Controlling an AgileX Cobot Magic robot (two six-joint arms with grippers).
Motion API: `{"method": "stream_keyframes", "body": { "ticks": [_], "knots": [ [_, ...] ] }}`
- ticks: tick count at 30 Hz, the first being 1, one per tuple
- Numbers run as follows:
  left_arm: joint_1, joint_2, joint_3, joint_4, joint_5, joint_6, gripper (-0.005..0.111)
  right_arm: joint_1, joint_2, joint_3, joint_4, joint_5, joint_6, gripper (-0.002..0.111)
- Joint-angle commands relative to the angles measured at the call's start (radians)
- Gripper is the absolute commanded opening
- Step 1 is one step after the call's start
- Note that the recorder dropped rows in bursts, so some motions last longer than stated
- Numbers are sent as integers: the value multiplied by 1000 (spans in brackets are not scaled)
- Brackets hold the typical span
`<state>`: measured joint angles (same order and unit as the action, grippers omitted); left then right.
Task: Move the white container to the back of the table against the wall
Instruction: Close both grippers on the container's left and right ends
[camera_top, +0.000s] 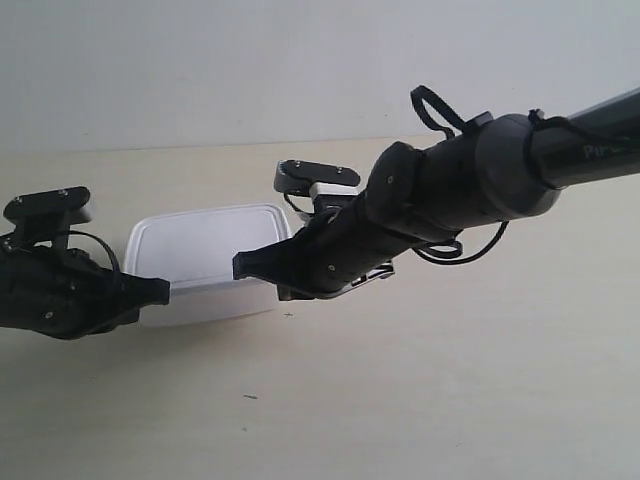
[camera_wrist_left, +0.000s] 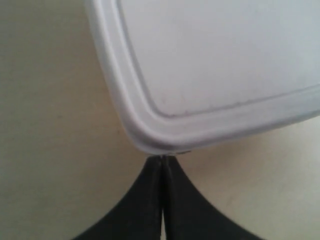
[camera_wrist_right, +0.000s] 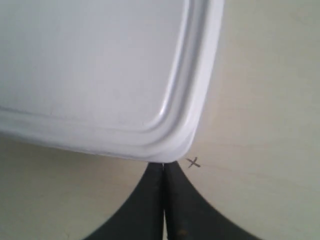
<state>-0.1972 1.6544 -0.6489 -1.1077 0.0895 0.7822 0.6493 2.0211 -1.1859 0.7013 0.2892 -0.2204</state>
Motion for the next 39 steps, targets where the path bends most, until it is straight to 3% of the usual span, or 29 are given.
{"method": "stream_keyframes", "body": {
  "ticks": [1,15,24,39],
  "knots": [
    [-5,-1,-27,5,-9,4,0,-9,3,-8,-7,-6,-23,0],
    [-5,70,-73,10,48,5,0,-9,3,-8,-5,-12,-23,0],
    [-5,66,-73,26,7,11,0,-9,7,-8,-5,-34,-26,0],
    [-5,129,-128,26,-39,52,0,-9,106,-178,-5,39,-22,0]
  ]
}}
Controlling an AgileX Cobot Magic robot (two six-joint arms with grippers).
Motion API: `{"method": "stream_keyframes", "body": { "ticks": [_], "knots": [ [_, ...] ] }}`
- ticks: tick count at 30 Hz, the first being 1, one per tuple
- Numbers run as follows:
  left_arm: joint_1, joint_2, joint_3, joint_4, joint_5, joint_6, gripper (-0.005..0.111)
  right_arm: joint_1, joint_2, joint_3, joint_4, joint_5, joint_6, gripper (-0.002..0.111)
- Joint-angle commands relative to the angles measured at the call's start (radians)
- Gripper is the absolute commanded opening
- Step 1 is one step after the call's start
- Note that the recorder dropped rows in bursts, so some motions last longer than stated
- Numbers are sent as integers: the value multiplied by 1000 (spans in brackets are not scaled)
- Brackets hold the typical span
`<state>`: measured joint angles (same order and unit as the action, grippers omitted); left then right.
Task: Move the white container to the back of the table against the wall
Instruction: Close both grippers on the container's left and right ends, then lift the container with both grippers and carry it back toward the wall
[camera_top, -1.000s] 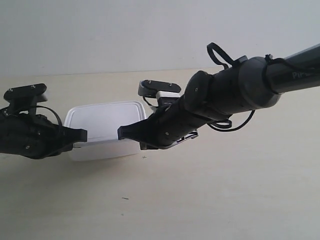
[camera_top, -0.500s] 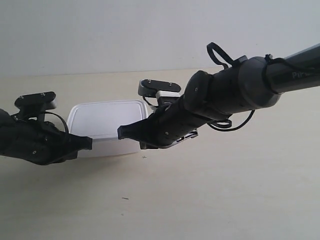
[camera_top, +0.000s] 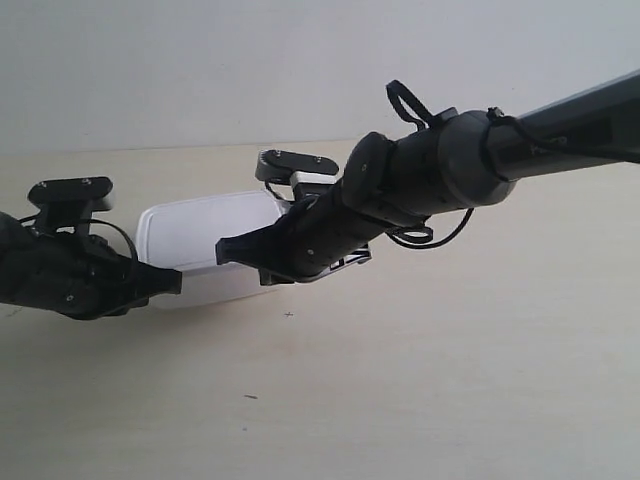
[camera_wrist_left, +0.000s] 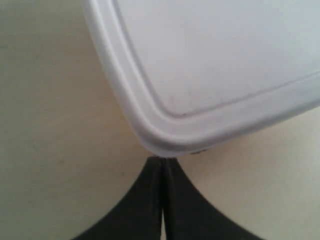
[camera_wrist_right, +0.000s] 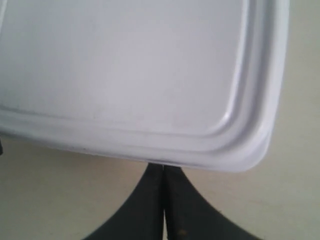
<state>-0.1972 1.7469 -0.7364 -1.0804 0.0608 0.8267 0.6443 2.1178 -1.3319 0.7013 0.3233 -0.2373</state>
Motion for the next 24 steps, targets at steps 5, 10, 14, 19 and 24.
{"method": "stream_keyframes", "body": {
  "ticks": [5,10,14,19,24],
  "knots": [
    [-5,76,-91,1,-8,7,0,-4,22,-54,-29,10,0,0],
    [-5,91,-128,9,-15,7,0,-18,49,-78,-46,17,6,0],
    [-5,122,-162,28,-15,7,0,-34,65,-93,-51,17,6,0],
    [-5,152,-191,28,-15,7,0,-60,65,-112,-53,15,6,0],
    [-5,172,-223,28,-24,7,0,-91,76,-135,-56,27,6,0]
  ]
}}
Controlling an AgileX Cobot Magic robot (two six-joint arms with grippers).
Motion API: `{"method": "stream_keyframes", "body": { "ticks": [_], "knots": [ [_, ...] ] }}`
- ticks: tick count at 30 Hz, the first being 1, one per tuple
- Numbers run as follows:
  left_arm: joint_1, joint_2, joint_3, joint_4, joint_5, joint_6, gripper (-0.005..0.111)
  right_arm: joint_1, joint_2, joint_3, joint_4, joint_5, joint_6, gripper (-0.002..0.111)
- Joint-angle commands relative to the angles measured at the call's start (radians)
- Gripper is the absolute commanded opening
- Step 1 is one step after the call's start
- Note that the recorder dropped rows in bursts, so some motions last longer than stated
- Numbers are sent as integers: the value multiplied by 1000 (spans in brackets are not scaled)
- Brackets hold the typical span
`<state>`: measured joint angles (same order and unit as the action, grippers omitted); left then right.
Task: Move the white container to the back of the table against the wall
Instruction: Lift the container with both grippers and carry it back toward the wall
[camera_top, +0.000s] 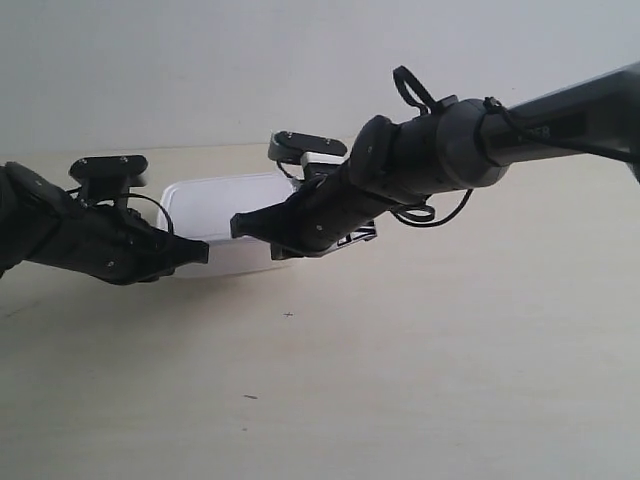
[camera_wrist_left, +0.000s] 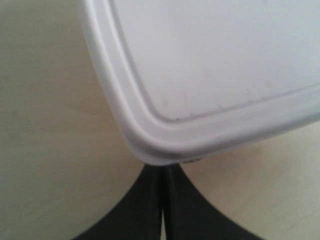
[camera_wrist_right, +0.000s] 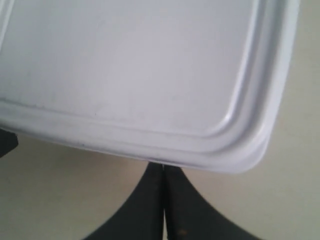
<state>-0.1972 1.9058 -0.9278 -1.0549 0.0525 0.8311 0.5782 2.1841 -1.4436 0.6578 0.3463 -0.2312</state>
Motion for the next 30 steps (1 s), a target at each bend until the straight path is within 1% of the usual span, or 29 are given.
{"method": "stream_keyframes", "body": {
  "ticks": [1,11,15,20,27,30],
  "knots": [
    [-5,18,-42,2,-15,3,0,-31,14,-28,-13,7,0,0],
    [-5,96,-157,14,-4,3,0,-40,16,-29,-68,-34,-4,0],
    [-5,97,-159,26,-32,3,0,-40,16,-29,-91,-66,-4,0],
    [-5,108,-169,28,-29,3,0,-44,16,-29,-91,-89,-4,0],
    [-5,142,-219,28,-19,3,0,-51,20,-29,-91,-108,-4,0],
    [-5,152,-248,28,-12,3,0,-56,64,-71,-91,-102,-4,0]
  ]
}}
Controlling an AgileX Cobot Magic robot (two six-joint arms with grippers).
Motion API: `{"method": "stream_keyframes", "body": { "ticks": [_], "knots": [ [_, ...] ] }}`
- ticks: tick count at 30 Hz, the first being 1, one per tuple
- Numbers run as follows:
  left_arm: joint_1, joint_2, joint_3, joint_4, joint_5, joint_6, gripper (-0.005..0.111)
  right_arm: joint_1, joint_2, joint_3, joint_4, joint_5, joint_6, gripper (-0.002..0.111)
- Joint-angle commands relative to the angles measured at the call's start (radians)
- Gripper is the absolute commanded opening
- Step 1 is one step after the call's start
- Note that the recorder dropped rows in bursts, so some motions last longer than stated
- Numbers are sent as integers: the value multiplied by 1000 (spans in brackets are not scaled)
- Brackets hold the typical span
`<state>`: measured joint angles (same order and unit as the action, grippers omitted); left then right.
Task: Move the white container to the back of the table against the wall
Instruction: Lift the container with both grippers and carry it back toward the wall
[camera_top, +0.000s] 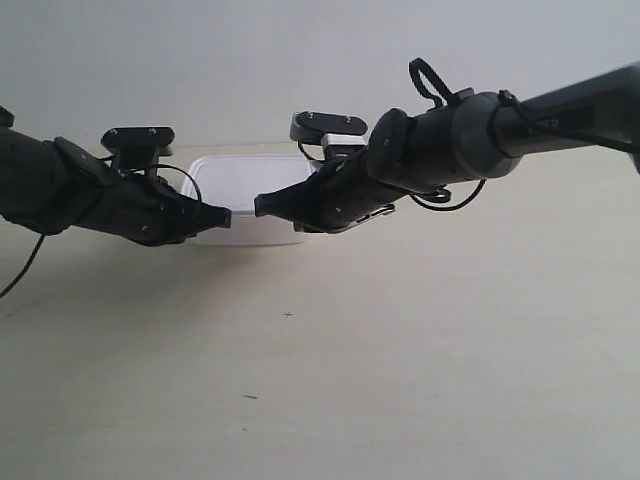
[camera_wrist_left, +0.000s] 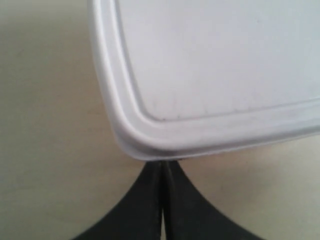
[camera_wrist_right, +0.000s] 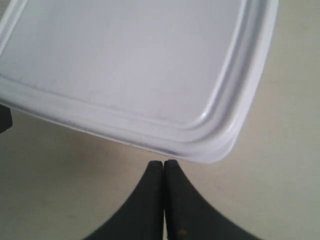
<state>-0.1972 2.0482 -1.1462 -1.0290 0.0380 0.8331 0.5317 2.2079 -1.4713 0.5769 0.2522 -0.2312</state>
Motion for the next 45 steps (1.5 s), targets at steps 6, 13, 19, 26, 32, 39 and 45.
{"method": "stream_keyframes", "body": {
  "ticks": [6,13,19,26,32,39,45],
  "knots": [
    [-5,33,-87,24,15,1,0,-11,96,-146,-65,14,6,0],
    [-5,102,-157,24,28,1,0,-44,136,-200,-134,29,59,0],
    [-5,140,-207,26,28,2,0,-69,148,-223,-136,23,59,0],
    [-5,181,-272,29,37,2,0,-78,158,-223,-146,-8,56,0],
    [-5,192,-279,32,29,5,0,-78,171,-223,-162,-39,55,0],
    [-5,204,-290,32,8,14,0,-78,186,-223,-164,-77,55,0],
    [-5,218,-341,32,17,35,0,-78,190,-223,-167,-112,57,0]
  ]
}}
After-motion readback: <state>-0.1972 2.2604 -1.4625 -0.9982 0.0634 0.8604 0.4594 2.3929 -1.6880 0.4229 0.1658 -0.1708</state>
